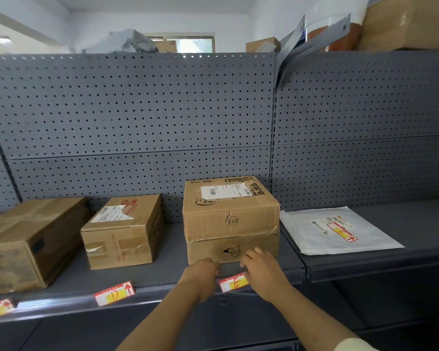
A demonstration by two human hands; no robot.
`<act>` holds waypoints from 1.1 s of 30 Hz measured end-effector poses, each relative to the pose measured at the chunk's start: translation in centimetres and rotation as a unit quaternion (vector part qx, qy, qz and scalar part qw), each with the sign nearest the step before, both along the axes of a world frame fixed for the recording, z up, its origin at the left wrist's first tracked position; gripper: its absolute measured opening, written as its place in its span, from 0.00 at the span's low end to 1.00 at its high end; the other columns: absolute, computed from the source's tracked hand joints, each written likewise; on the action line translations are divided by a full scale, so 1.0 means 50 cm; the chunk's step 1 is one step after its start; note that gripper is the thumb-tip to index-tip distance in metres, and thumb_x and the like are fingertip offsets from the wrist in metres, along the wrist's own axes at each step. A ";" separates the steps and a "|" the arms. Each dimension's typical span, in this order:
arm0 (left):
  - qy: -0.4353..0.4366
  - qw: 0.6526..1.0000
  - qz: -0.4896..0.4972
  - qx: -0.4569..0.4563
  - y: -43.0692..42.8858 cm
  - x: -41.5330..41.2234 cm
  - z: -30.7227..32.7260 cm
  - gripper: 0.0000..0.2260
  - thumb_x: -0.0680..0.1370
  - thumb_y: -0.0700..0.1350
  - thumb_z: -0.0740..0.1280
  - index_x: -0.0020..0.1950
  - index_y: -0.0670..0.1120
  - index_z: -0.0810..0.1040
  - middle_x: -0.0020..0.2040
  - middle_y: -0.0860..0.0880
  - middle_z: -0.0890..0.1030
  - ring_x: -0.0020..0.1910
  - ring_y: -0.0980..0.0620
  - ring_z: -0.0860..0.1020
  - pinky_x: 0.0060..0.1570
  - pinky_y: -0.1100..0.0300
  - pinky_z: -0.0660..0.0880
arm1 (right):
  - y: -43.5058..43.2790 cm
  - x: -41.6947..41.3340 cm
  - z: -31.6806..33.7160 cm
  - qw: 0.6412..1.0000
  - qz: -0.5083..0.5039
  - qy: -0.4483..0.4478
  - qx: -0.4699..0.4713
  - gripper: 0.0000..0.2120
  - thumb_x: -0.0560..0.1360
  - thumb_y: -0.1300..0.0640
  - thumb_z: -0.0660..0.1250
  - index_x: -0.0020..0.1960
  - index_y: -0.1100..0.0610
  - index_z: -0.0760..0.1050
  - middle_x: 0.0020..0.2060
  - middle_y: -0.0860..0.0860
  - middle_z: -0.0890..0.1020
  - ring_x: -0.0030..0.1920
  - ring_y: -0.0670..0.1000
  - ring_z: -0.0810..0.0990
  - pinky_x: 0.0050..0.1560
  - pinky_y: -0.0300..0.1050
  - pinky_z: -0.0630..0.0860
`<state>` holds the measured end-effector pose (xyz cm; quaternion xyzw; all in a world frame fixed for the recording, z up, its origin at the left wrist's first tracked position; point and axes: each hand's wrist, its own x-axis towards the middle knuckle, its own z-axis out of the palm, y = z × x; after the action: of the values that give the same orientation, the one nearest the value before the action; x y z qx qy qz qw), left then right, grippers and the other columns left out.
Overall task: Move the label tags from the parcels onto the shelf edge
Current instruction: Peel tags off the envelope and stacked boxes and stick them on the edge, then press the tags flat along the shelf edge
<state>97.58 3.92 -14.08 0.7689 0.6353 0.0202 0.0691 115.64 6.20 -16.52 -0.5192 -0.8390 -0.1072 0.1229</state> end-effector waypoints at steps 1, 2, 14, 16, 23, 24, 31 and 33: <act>-0.009 1.000 -0.003 0.007 0.004 0.004 0.006 0.16 0.77 0.39 0.62 0.64 0.47 0.74 0.64 0.46 0.75 0.59 0.44 0.76 0.59 0.52 0.74 | -0.002 0.007 0.006 1.000 -0.002 0.012 0.000 0.10 0.79 0.58 0.60 0.58 0.54 0.75 0.57 0.49 0.77 0.58 0.51 0.71 0.59 0.45 0.67; -0.020 1.000 -0.008 0.011 0.009 0.010 0.012 0.16 0.77 0.39 0.62 0.64 0.48 0.75 0.63 0.47 0.75 0.59 0.45 0.76 0.58 0.53 0.74 | -0.004 0.015 0.012 1.000 -0.003 0.021 0.002 0.10 0.79 0.57 0.60 0.58 0.54 0.75 0.57 0.49 0.77 0.58 0.51 0.71 0.59 0.45 0.67; 0.003 0.987 -0.149 0.052 0.092 0.211 0.070 0.14 0.79 0.42 0.58 0.64 0.46 0.75 0.62 0.44 0.77 0.59 0.45 0.75 0.58 0.57 0.71 | -0.014 0.195 0.046 0.993 -0.110 0.049 0.001 0.10 0.79 0.56 0.59 0.57 0.55 0.76 0.56 0.52 0.78 0.57 0.54 0.72 0.56 0.47 0.68; 0.017 0.983 -0.178 0.045 0.109 0.260 0.073 0.15 0.79 0.41 0.59 0.65 0.46 0.74 0.63 0.44 0.76 0.60 0.45 0.74 0.60 0.57 0.70 | -0.005 0.240 0.049 0.990 -0.135 0.039 -0.005 0.11 0.79 0.56 0.59 0.59 0.55 0.75 0.57 0.53 0.77 0.58 0.54 0.72 0.56 0.48 0.68; 0.017 0.978 -0.208 -0.006 0.189 0.442 0.066 0.18 0.78 0.38 0.60 0.67 0.47 0.73 0.66 0.45 0.73 0.64 0.45 0.73 0.64 0.53 0.70 | 0.059 0.403 0.055 0.980 -0.190 0.063 -0.007 0.14 0.80 0.55 0.60 0.64 0.53 0.71 0.62 0.53 0.76 0.61 0.54 0.72 0.61 0.47 0.69; 0.017 0.979 -0.204 -0.003 0.204 0.465 0.066 0.18 0.77 0.38 0.59 0.67 0.48 0.73 0.66 0.46 0.73 0.64 0.45 0.73 0.63 0.53 0.71 | 0.074 0.430 0.057 0.978 -0.195 0.069 -0.006 0.14 0.80 0.55 0.60 0.65 0.53 0.71 0.63 0.52 0.76 0.62 0.54 0.72 0.62 0.47 0.69; 0.010 0.983 -0.175 0.047 0.292 0.578 0.069 0.19 0.78 0.38 0.57 0.68 0.49 0.71 0.67 0.47 0.72 0.64 0.45 0.72 0.61 0.56 0.68 | 0.176 0.569 0.058 0.965 -0.247 0.066 -0.049 0.15 0.80 0.54 0.59 0.66 0.55 0.70 0.62 0.54 0.74 0.61 0.55 0.72 0.59 0.48 0.70; 0.014 0.984 -0.171 0.039 0.310 0.595 0.063 0.20 0.79 0.38 0.56 0.69 0.49 0.70 0.67 0.47 0.72 0.64 0.46 0.72 0.61 0.56 0.68 | 0.203 0.586 0.051 0.960 -0.262 0.065 -0.067 0.15 0.80 0.54 0.59 0.65 0.55 0.71 0.61 0.54 0.74 0.60 0.55 0.73 0.58 0.48 0.70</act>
<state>127.34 19.40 -10.96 0.8685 0.4942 0.0219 0.0322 144.93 16.37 -13.99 -0.7339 -0.6688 -0.0455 0.1096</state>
